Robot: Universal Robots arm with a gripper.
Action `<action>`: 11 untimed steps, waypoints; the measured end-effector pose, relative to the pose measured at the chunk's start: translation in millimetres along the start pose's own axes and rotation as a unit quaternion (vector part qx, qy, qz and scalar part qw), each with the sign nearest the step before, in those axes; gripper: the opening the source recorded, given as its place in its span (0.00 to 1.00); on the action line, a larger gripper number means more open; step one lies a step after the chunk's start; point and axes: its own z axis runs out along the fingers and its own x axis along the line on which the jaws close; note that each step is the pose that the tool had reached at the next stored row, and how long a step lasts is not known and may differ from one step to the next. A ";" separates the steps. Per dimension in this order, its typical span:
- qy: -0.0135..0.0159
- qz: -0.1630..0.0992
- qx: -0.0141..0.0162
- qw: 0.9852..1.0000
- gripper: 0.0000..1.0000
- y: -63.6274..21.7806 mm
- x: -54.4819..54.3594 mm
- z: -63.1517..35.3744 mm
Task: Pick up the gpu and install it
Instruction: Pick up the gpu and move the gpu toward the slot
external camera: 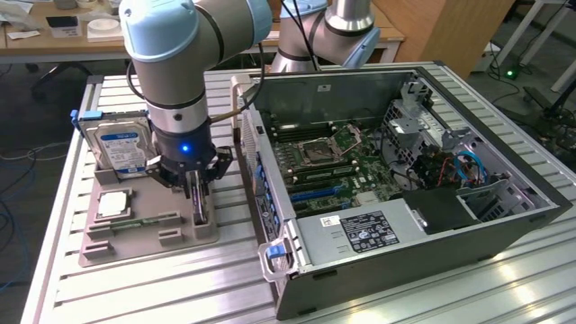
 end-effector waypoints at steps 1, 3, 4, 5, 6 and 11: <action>0.000 0.000 0.000 1.000 0.40 0.1 -0.1 0.1; 0.000 0.000 0.000 1.000 0.40 0.0 -0.1 0.3; 0.000 0.000 0.000 1.000 0.40 0.0 -0.2 0.4; 0.000 0.000 0.000 1.000 0.40 0.0 -0.2 0.4; 0.000 0.000 0.000 1.000 0.40 0.0 -0.2 0.5; 0.000 0.000 0.000 1.000 0.31 0.0 -0.3 0.6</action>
